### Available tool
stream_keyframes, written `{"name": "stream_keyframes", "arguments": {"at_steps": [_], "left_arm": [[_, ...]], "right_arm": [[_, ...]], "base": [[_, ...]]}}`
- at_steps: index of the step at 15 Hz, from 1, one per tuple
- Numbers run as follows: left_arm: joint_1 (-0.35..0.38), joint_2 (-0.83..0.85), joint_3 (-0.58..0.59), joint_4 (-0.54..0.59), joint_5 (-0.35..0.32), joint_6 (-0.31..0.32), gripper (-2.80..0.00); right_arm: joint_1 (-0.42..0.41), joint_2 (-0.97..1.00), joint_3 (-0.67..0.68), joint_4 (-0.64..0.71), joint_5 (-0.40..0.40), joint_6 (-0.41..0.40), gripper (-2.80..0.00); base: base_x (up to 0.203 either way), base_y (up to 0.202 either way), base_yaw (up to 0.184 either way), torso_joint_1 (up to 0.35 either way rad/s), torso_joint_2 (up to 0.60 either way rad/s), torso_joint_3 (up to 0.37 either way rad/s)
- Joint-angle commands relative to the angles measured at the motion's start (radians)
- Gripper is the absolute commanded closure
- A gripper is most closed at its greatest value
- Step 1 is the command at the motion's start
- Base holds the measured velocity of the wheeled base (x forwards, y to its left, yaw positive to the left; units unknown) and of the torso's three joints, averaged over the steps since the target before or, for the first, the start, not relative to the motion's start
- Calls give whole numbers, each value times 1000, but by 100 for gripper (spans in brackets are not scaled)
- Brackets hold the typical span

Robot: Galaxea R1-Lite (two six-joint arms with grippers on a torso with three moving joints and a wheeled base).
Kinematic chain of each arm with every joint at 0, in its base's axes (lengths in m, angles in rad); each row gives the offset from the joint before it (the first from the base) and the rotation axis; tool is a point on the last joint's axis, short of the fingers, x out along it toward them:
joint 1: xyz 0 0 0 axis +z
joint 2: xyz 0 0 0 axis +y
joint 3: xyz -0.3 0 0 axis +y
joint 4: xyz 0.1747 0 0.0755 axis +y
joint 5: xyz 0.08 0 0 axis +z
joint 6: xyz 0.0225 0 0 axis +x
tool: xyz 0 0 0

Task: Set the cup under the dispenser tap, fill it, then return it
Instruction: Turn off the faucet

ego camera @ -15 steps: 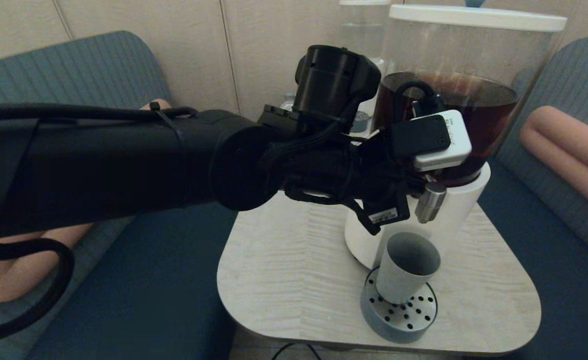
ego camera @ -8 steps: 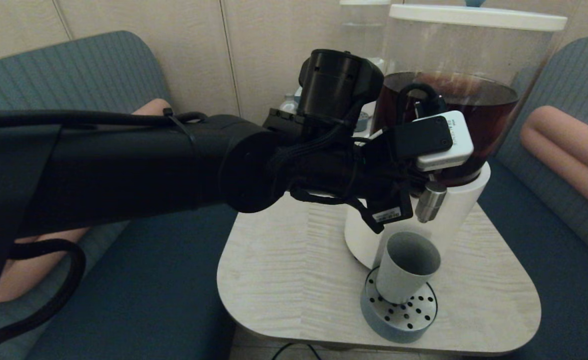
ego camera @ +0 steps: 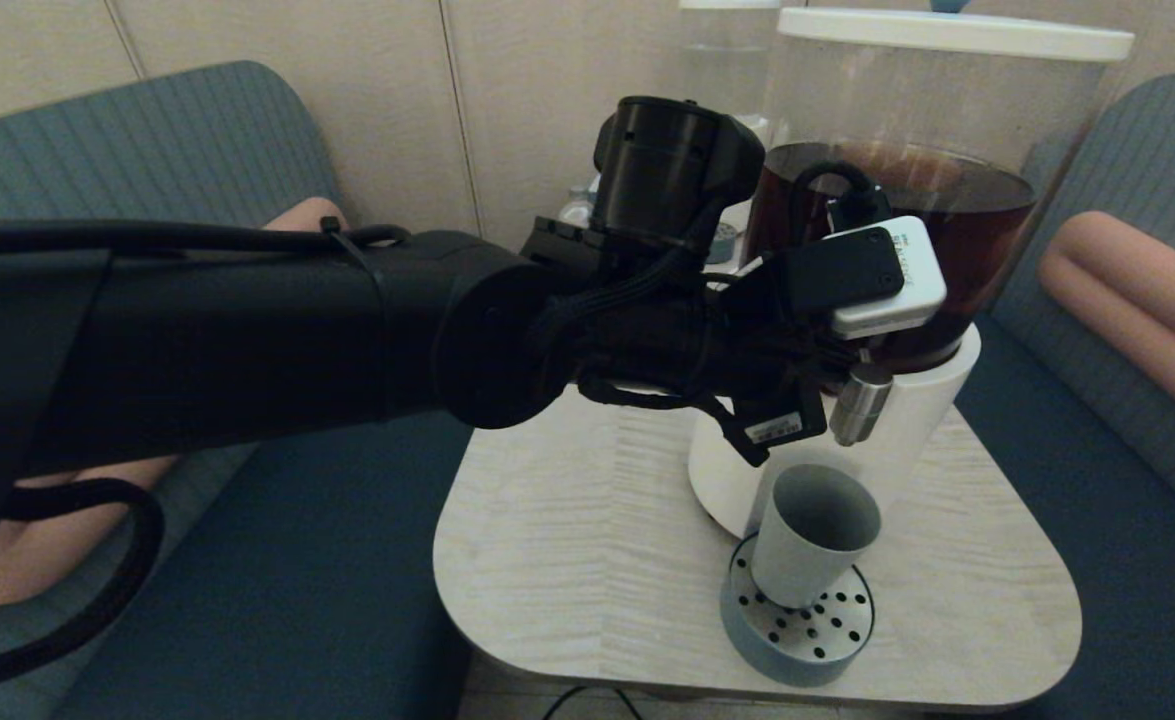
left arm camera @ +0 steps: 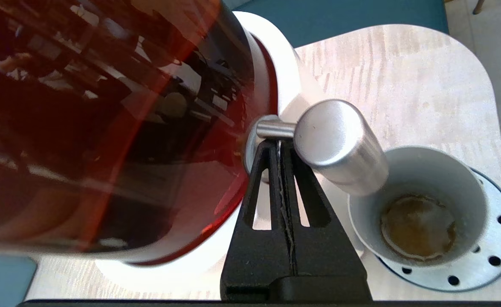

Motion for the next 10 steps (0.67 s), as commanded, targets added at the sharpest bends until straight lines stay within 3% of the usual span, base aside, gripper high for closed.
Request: {"name": "stream_keyframes", "arguments": {"at_steps": [1, 10], "left_arm": [[1, -26, 18, 5, -2, 4, 0], [45, -128, 184, -7, 6, 0, 0]], "right_arm": [[1, -1, 0, 0, 0, -1, 0], [1, -1, 0, 0, 0, -1, 0]], "base": [[0, 0, 0, 0, 0, 0], [0, 0, 0, 0, 0, 0]]}}
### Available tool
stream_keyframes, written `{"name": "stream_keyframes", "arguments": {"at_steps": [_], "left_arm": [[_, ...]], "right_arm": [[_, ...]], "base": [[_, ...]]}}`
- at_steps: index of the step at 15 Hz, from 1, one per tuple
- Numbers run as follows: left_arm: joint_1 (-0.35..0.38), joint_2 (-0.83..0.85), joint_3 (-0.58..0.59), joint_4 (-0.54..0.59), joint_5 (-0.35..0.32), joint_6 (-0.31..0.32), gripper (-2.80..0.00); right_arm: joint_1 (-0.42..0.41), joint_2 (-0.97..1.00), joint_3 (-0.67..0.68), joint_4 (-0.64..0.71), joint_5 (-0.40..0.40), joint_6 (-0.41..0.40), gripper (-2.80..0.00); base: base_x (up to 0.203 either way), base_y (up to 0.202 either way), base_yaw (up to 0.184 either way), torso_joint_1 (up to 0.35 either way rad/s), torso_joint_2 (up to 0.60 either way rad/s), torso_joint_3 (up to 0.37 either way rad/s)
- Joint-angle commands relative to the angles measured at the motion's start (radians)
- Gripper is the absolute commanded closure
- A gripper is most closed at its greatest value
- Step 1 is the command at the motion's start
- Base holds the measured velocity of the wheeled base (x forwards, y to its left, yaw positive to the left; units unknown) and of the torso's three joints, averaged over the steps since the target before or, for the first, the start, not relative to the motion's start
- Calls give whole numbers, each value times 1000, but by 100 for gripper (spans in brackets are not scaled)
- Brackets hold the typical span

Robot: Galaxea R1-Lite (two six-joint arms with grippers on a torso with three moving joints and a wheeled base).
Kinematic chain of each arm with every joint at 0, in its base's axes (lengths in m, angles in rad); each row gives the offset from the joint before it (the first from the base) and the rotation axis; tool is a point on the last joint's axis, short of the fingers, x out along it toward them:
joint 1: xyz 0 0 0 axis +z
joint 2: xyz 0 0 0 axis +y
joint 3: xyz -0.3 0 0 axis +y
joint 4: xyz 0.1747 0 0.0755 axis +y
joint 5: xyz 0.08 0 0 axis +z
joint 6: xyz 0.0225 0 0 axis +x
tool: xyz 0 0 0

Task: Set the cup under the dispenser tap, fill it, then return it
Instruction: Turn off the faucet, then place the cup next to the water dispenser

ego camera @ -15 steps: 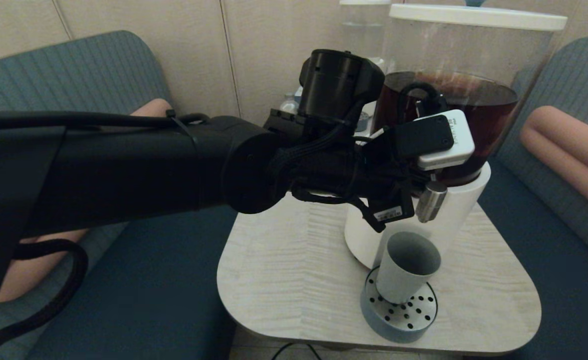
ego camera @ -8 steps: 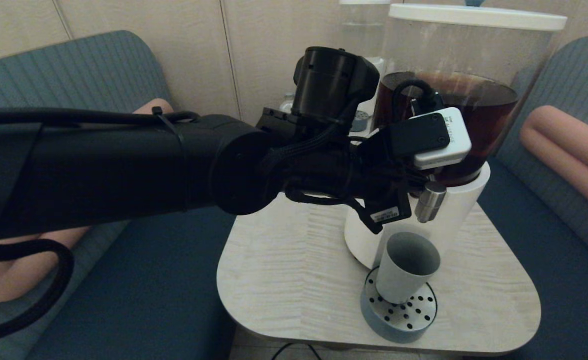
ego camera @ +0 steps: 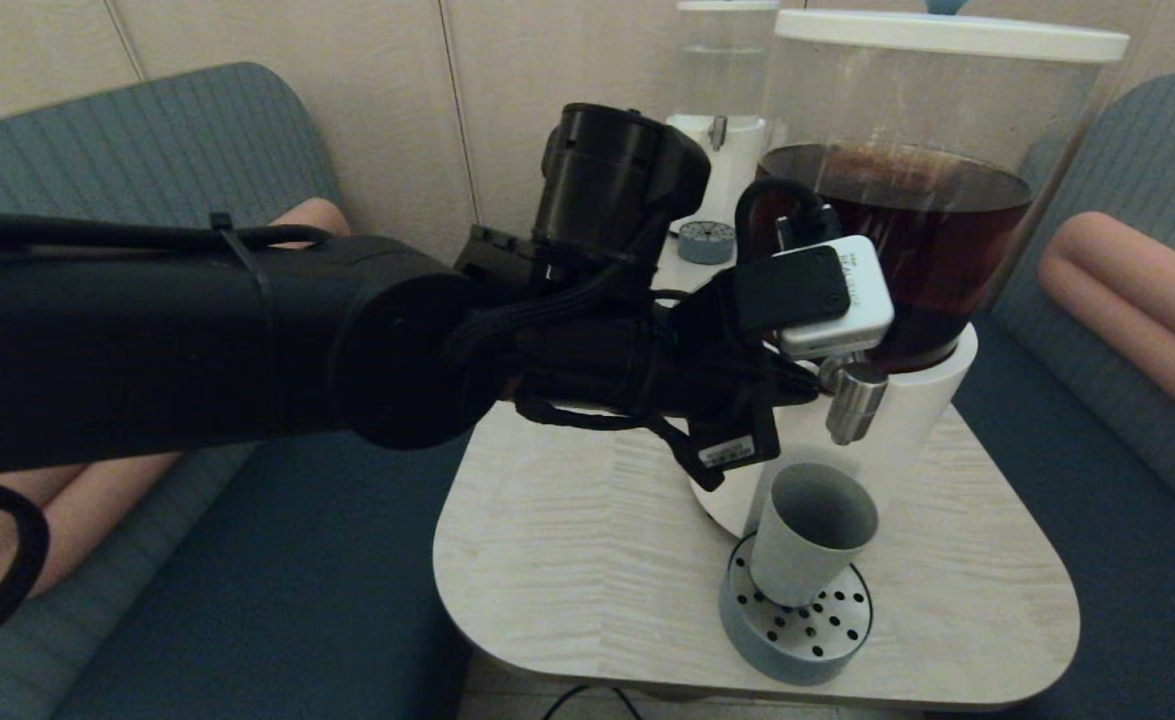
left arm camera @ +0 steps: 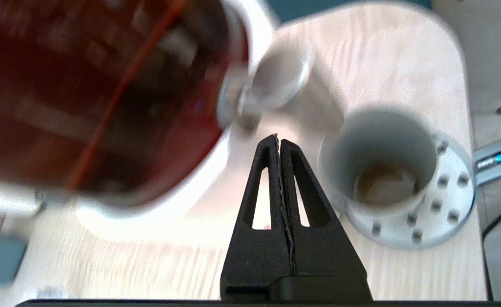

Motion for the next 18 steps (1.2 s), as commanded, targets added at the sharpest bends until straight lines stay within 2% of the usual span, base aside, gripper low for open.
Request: {"name": "stream_keyframes", "arguments": {"at_steps": [1, 5, 6, 7, 8, 12, 13, 14, 15, 16, 18], "left_arm": [[21, -44, 38, 1, 3, 5, 0], [105, -129, 135, -14, 21, 0, 0], [124, -160, 154, -15, 35, -19, 0], [141, -193, 170, -15, 50, -81, 0], [159, -228, 178, -15, 69, -189, 0], [206, -385, 155, -36, 173, -751, 0], [210, -436, 152, -65, 176, -849, 0], [212, -479, 157, -124, 167, -926, 0], [213, -519, 181, -198, 157, -977, 0], [213, -553, 239, -261, 150, -999, 0], [217, -615, 399, -373, 120, -1006, 0]], "right_arm": [[1, -1, 2, 0, 0, -1, 0], [1, -1, 2, 0, 0, -1, 0], [1, -1, 2, 0, 0, -1, 0], [1, -1, 2, 0, 0, -1, 0], [1, -1, 2, 0, 0, -1, 0], [1, -1, 2, 0, 0, -1, 0], [1, -1, 1, 0, 0, -1, 0], [1, -1, 2, 0, 0, -1, 0], [1, -1, 0, 0, 0, -1, 0], [1, -1, 0, 0, 0, -1, 0], [1, -1, 0, 0, 0, -1, 0]], "base": [[0, 0, 0, 0, 0, 0], [0, 0, 0, 0, 0, 0], [0, 0, 0, 0, 0, 0], [0, 0, 0, 0, 0, 0], [0, 0, 0, 0, 0, 0], [0, 0, 0, 0, 0, 0], [0, 0, 0, 0, 0, 0], [0, 0, 0, 0, 0, 0], [0, 0, 0, 0, 0, 0], [0, 0, 0, 0, 0, 0], [0, 0, 0, 0, 0, 0]]}}
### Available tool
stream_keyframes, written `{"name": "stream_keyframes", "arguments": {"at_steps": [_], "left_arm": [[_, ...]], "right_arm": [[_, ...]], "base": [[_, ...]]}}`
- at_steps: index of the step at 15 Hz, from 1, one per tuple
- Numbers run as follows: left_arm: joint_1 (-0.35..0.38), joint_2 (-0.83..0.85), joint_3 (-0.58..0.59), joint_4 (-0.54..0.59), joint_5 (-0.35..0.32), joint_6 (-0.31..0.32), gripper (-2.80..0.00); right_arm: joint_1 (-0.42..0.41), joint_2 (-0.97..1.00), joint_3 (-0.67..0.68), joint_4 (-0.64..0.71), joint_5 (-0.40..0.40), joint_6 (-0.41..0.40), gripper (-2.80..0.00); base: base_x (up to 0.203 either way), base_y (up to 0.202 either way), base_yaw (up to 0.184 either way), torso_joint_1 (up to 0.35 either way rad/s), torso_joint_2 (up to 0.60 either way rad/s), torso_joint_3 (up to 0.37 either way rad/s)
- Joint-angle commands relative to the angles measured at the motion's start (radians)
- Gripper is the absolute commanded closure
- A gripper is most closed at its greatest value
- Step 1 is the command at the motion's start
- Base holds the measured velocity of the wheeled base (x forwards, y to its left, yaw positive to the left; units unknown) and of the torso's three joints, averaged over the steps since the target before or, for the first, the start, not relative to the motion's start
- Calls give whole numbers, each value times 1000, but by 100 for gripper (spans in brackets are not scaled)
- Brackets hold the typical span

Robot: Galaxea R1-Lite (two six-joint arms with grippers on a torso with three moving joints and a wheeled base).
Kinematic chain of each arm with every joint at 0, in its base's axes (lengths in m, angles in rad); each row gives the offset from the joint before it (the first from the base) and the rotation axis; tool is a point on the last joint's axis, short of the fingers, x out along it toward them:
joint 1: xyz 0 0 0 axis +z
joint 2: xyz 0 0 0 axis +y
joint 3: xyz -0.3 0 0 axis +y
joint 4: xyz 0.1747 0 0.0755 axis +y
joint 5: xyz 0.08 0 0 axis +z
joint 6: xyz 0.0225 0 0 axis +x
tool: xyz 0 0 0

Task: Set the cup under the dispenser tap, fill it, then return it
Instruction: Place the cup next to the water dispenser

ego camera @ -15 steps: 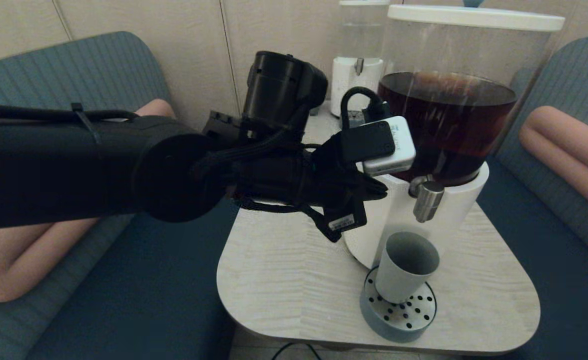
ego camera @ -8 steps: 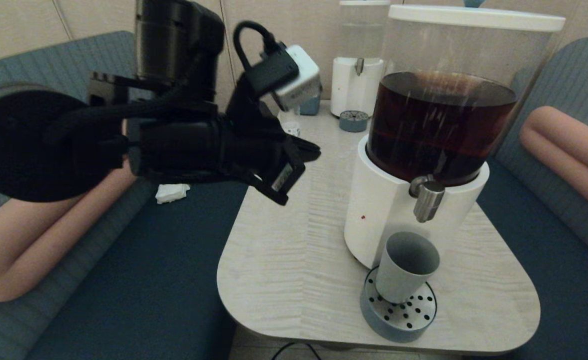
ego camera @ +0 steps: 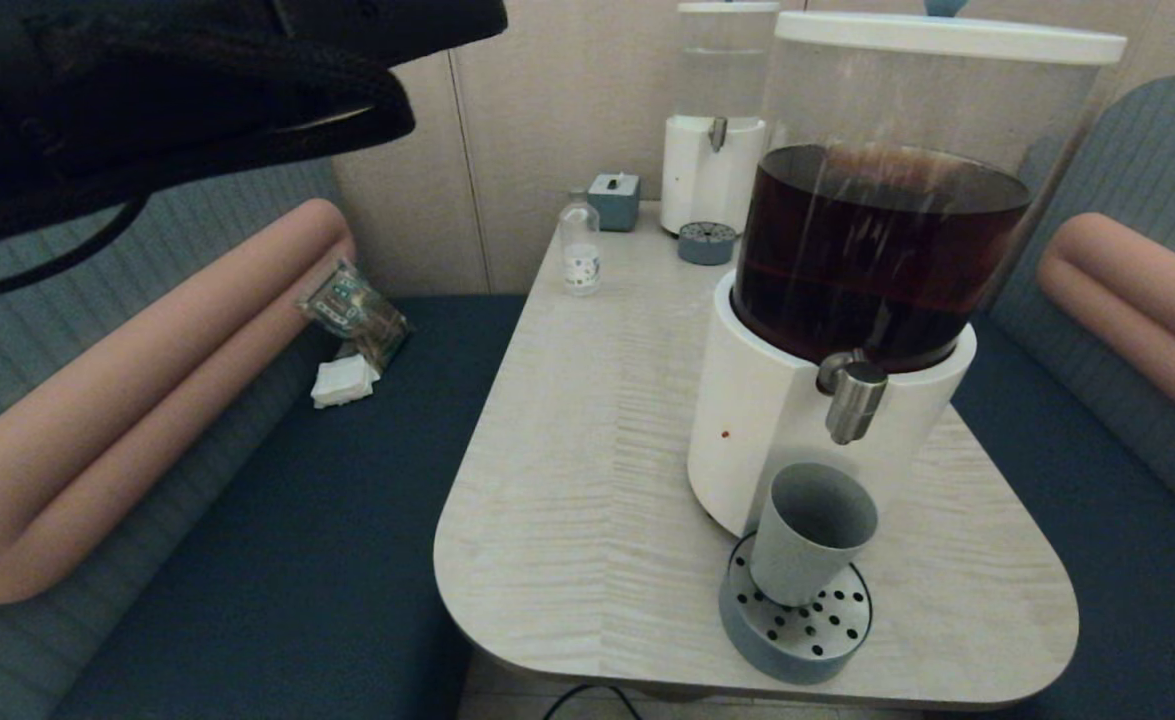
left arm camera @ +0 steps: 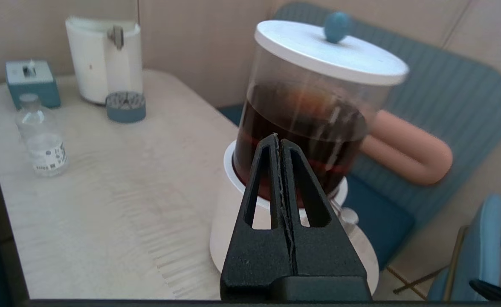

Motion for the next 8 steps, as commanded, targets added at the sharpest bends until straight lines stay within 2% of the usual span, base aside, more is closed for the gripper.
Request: {"name": "stream_keyframes", "arguments": {"at_steps": [1, 3, 4, 5, 8], "left_arm": [[12, -91, 153, -87, -22, 16, 0], [83, -126, 357, -253, -90, 86, 0], [132, -126, 452, -376, -133, 117, 0], [165, -108, 517, -515, -161, 140, 0], [193, 16, 618, -762, -189, 158, 0]], "right_arm": [[0, -1, 0, 0, 0, -1, 0], [0, -1, 2, 0, 0, -1, 0], [0, -1, 2, 0, 0, -1, 0], [0, -1, 2, 0, 0, -1, 0], [0, -1, 2, 0, 0, -1, 0]], "base": [[0, 0, 0, 0, 0, 0], [0, 0, 0, 0, 0, 0], [0, 0, 0, 0, 0, 0], [0, 0, 0, 0, 0, 0], [0, 0, 0, 0, 0, 0]]}}
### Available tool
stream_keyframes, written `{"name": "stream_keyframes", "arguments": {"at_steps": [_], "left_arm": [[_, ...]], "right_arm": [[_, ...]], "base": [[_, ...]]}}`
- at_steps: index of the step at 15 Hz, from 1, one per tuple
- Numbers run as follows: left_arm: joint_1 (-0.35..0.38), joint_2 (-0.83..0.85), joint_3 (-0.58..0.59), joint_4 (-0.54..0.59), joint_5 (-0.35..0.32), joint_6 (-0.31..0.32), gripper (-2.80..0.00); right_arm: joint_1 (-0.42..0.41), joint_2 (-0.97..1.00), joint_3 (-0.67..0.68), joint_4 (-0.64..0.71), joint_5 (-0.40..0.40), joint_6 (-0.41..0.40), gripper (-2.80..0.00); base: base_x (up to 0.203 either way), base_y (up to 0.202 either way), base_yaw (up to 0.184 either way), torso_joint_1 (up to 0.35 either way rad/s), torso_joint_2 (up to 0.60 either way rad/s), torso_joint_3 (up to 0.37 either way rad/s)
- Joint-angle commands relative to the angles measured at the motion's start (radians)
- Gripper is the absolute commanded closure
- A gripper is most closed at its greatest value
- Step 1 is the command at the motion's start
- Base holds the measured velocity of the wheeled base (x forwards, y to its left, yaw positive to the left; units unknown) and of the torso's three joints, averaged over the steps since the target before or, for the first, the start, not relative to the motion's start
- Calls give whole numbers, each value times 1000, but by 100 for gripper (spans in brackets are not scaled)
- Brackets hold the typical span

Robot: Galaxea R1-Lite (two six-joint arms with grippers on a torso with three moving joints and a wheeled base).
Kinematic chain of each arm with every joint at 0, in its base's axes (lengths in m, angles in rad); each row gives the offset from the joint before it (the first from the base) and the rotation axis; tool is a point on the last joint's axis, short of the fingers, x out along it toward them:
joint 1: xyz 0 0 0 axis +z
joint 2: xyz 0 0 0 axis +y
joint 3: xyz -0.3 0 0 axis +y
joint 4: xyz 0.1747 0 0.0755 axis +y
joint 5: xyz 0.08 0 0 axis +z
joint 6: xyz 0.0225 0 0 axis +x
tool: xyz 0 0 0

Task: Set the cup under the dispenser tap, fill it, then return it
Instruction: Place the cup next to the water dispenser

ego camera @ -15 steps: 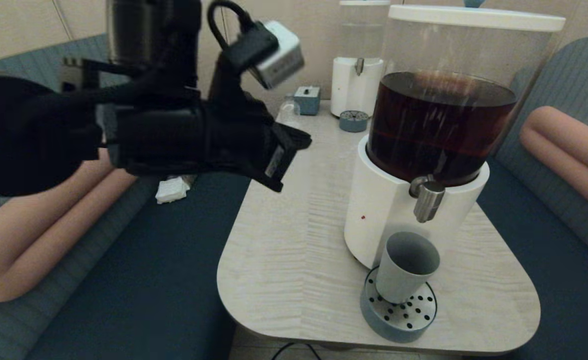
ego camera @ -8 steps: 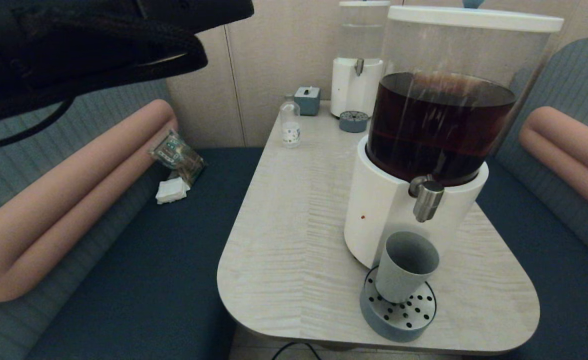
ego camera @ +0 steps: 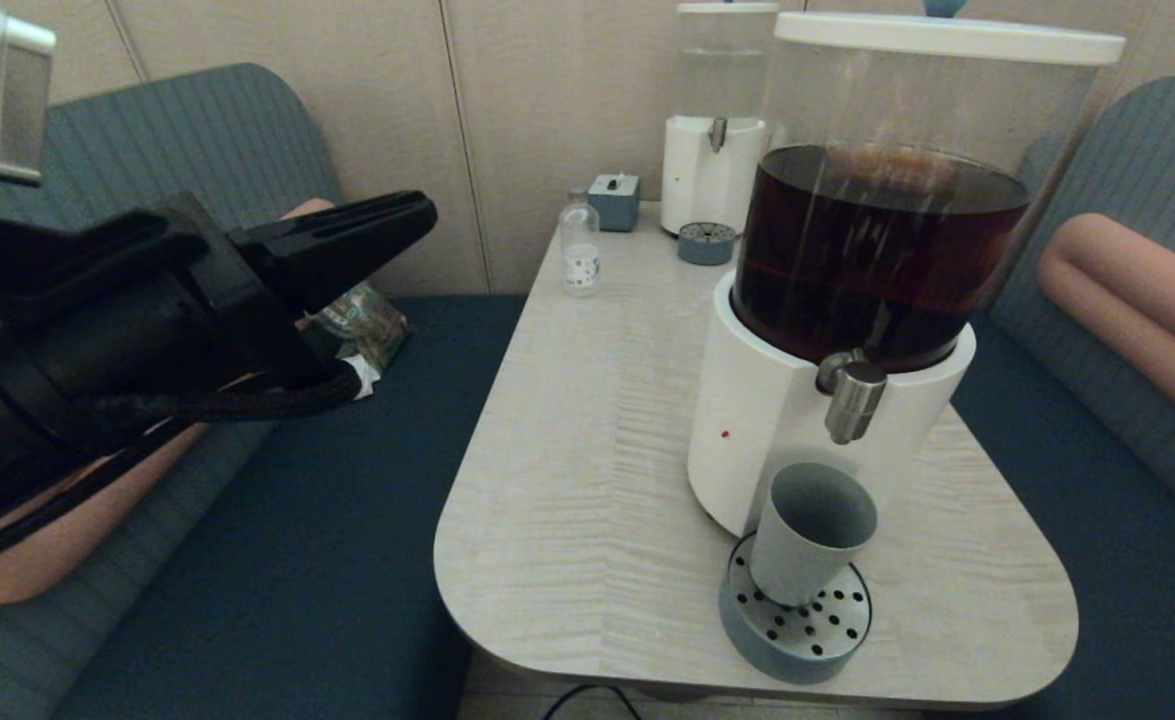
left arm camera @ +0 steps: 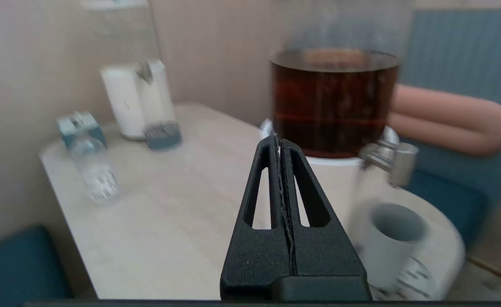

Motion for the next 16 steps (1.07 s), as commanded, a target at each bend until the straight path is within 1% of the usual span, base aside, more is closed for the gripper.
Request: {"name": "stream_keyframes", "arguments": {"at_steps": [1, 2, 4, 5, 7, 9, 10, 13, 14, 15, 16], "left_arm": [[10, 92, 54, -145, -6, -4, 0], [11, 119, 70, -184, -13, -12, 0], [11, 144, 88, -194, -36, -35, 0], [11, 167, 93, -198, -52, -33, -280], [11, 215, 109, -247, -66, -34, -280], [10, 275, 145, -339, -74, -24, -280], [10, 306, 173, -390, -104, -17, -280], [11, 364, 255, -453, -320, 11, -280], [11, 381, 281, -473, -404, 15, -280], [11, 394, 293, -482, -462, 16, -280], [9, 412, 288, -483, -507, 16, -280]], "right_arm": [[0, -1, 1, 0, 1, -1, 0], [0, -1, 1, 0, 1, -1, 0], [0, -1, 1, 0, 1, -1, 0], [0, -1, 2, 0, 1, -1, 0], [0, -1, 2, 0, 1, -1, 0], [0, -1, 2, 0, 1, -1, 0], [0, -1, 1, 0, 1, -1, 0], [0, -1, 2, 0, 1, -1, 0], [0, -1, 0, 0, 1, -1, 0], [0, -1, 0, 0, 1, -1, 0], [0, -1, 0, 0, 1, -1, 0]], "base": [[0, 0, 0, 0, 0, 0], [0, 0, 0, 0, 0, 0], [0, 0, 0, 0, 0, 0], [0, 0, 0, 0, 0, 0], [0, 0, 0, 0, 0, 0], [0, 0, 0, 0, 0, 0], [0, 0, 0, 0, 0, 0], [0, 0, 0, 0, 0, 0], [0, 0, 0, 0, 0, 0], [0, 0, 0, 0, 0, 0], [0, 0, 0, 0, 0, 0]]}}
